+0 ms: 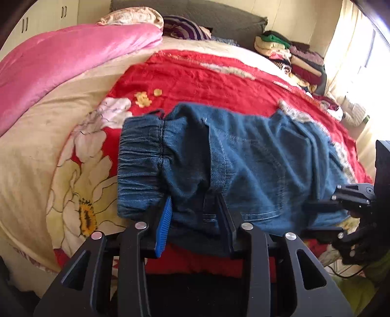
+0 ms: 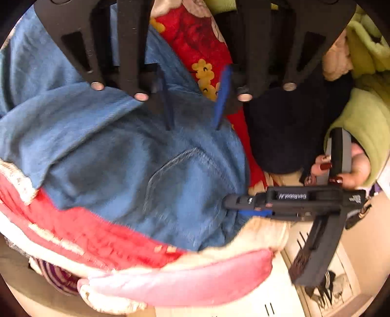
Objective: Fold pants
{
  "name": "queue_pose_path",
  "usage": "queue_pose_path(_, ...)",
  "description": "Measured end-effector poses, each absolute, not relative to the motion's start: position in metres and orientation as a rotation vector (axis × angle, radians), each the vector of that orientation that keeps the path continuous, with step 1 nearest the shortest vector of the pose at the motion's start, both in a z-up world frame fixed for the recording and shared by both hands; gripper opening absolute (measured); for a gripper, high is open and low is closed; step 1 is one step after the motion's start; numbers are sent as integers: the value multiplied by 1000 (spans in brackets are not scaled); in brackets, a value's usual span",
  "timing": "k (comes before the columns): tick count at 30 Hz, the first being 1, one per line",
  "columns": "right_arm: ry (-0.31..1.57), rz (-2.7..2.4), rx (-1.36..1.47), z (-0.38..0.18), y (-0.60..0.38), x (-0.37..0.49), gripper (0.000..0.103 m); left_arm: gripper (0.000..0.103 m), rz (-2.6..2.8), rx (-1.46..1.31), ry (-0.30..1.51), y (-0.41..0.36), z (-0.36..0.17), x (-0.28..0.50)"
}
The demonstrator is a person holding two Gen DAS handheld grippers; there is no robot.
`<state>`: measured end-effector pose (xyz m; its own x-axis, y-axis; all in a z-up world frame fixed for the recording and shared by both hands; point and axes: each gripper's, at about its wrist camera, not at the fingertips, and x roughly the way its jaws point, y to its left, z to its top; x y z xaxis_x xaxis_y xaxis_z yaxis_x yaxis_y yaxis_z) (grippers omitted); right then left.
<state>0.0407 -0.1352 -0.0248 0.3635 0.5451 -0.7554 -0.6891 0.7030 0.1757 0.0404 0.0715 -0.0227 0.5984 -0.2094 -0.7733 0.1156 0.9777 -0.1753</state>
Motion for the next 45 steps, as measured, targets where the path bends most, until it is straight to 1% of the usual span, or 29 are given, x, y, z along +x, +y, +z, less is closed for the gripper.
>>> queue_pose_path(2,862,777,-157,-12,-150,40,33,46,-194,-109,889,71,-11,32)
queue_pose_path(3,850,763,-143,-7,-156,40,35,49,-193,-109,881,70,-7,29)
queue_pose_path(4,833,735,-126,-1,-167,42,38,56,-191,-106,871,70,-2,26)
queue_pose_path(5,822,717,-116,3,-174,43,39,60,-180,-94,856,69,5,22)
queue_pose_path(6,811,697,-102,8,-184,45,42,61,-174,-88,844,68,10,19)
queue_pose_path(7,798,671,-86,13,-193,46,45,65,-176,-88,830,68,15,16)
queue_pose_path(8,788,649,-79,17,-199,45,46,73,-178,-91,816,68,22,13)
queue_pose_path(10,768,603,-58,22,-213,47,51,79,-178,-88,796,65,31,9)
queue_pose_path(11,762,588,-49,20,-221,46,52,81,-189,-84,788,62,35,8)
queue_pose_path(12,757,569,-42,22,-228,47,55,82,-197,-82,785,59,37,8)
queue_pose_path(14,743,525,-35,26,-241,50,57,85,-218,-74,781,49,40,9)
queue_pose_path(16,734,497,-32,31,-252,54,62,85,-243,-71,787,39,40,12)
queue_pose_path(20,715,432,-42,41,-264,72,64,85,-293,-85,814,15,35,20)
queue_pose_path(24,717,389,-45,46,-271,93,69,85,-348,-91,843,-8,25,28)
queue_pose_path(30,755,347,-33,47,-273,144,71,84,-431,-66,893,-46,9,37)
queue_pose_path(33,797,336,-46,38,-267,176,71,76,-461,-68,913,-62,1,42)
queue_pose_path(35,844,345,-44,29,-264,196,71,64,-472,-90,924,-70,-5,47)
queue_pose_path(37,885,315,-62,19,-260,214,71,59,-482,-107,936,-75,-9,52)
queue_pose_path(38,904,318,-83,14,-256,223,71,51,-493,-110,943,-79,-12,55)
queue_pose_path(40,932,314,-100,5,-252,237,71,45,-508,-112,950,-84,-14,59)
queue_pose_path(41,953,316,-102,-1,-249,245,71,44,-515,-110,953,-88,-16,61)
queue_pose_path(45,987,293,-147,-16,-238,264,71,43,-528,-98,976,-97,-25,66)
